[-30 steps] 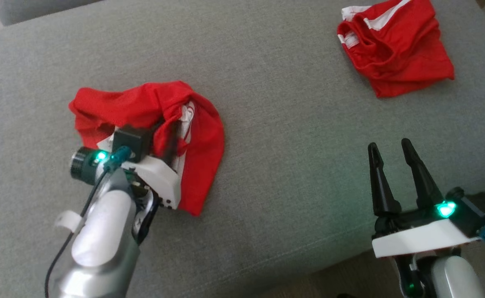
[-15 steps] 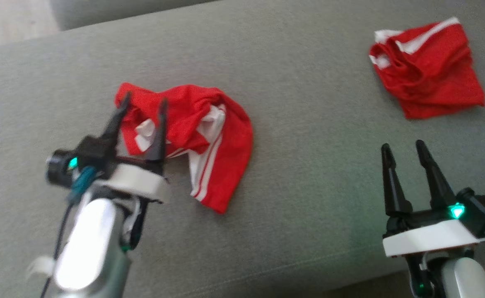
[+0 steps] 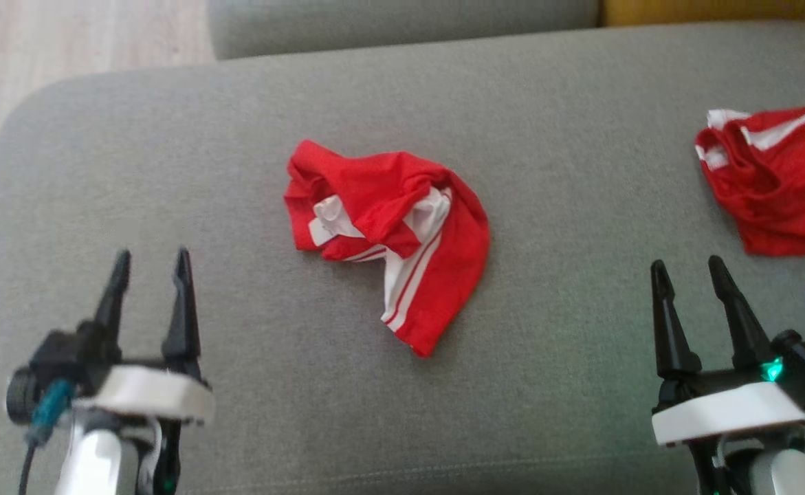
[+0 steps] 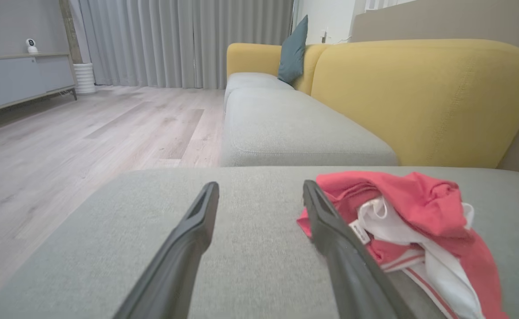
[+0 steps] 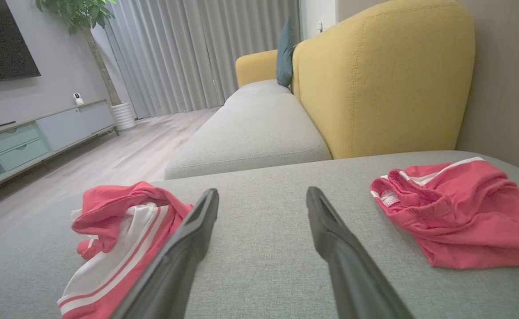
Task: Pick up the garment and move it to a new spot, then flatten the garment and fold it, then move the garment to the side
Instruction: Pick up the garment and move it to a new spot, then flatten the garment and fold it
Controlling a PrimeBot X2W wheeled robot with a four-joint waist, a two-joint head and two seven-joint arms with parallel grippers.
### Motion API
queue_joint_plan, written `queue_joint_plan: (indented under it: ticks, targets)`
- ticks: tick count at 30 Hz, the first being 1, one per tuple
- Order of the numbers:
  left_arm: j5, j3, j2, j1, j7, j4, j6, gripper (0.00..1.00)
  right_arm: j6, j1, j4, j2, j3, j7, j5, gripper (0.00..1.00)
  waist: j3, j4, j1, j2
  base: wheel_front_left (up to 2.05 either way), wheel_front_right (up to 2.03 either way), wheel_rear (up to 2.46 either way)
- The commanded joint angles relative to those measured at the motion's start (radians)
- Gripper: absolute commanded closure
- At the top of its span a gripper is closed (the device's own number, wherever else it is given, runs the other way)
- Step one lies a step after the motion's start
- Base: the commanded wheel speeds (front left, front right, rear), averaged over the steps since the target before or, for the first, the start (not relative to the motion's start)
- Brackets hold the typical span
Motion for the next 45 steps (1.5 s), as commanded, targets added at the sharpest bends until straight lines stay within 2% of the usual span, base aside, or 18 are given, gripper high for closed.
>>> queue_joint_plan:
  ticks: [1, 9, 21, 31, 45]
  targets:
    - [-0.004, 0.043, 0.022, -0.012, -0.012, -0.039, -0.011, 0.00, 0.004, -0.011, -0.033, -0.005, 0.015, 0.003, -0.006, 0.00, -0.021, 0.019, 0.0000, 0.0000, 0.00, 0.00, 0.00]
    - [-0.001, 0.046, 0.034, 0.088, -0.012, -0.048, -0.051, 0.00, 0.004, 0.033, -0.029, -0.005, 0.021, 0.017, -0.021, 0.00, -0.071, 0.037, 0.0000, 0.0000, 0.00, 0.00, 0.00]
    - [0.029, 0.013, 0.028, 0.167, -0.002, -0.083, -0.018, 0.00, 0.004, 0.088, -0.040, -0.005, 0.024, 0.033, -0.005, 0.00, -0.114, 0.026, 0.0000, 0.0000, 0.00, 0.00, 0.00]
    - [0.037, 0.007, 0.032, 0.173, 0.008, -0.101, 0.007, 0.00, 0.004, 0.088, -0.044, -0.005, 0.025, 0.042, -0.007, 0.00, -0.117, 0.027, 0.0000, 0.0000, 0.00, 0.00, 0.00]
    - [0.046, -0.012, 0.040, 0.167, 0.010, -0.109, 0.018, 0.00, 0.004, 0.082, -0.052, -0.005, 0.016, 0.051, -0.004, 0.00, -0.111, 0.036, 0.0000, 0.0000, 0.00, 0.00, 0.00]
